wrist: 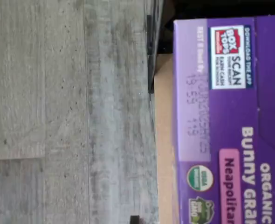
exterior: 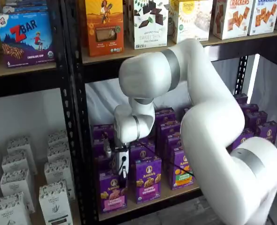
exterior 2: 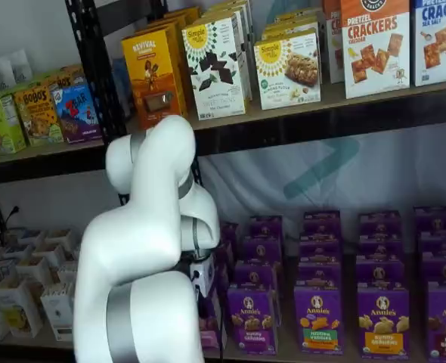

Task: Pick up the purple box with a pink patch in the middle, on the bottom shelf, the first box from the left

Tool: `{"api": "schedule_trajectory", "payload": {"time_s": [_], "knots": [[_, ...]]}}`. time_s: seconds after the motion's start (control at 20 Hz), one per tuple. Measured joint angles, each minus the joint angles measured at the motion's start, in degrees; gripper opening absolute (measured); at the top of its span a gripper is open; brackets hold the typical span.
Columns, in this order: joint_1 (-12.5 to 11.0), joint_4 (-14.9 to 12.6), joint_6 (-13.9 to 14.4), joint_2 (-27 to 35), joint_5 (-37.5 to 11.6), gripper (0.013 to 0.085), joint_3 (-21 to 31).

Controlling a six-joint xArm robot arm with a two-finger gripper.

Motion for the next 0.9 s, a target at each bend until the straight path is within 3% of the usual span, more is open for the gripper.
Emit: {"api": "schedule_trajectory", "payload": {"time_s": [0.65, 0.75, 0.9], "knots": [[0.4, 0.9, -0.4, 1.2, -0.7, 0.0610, -1.3], [0.4, 0.8, -0.3, 1.3, -0.5, 0.0530, -1.6], [0.4, 0.6, 0.0, 1.6, -0.5, 0.0490, -1.9]]}}
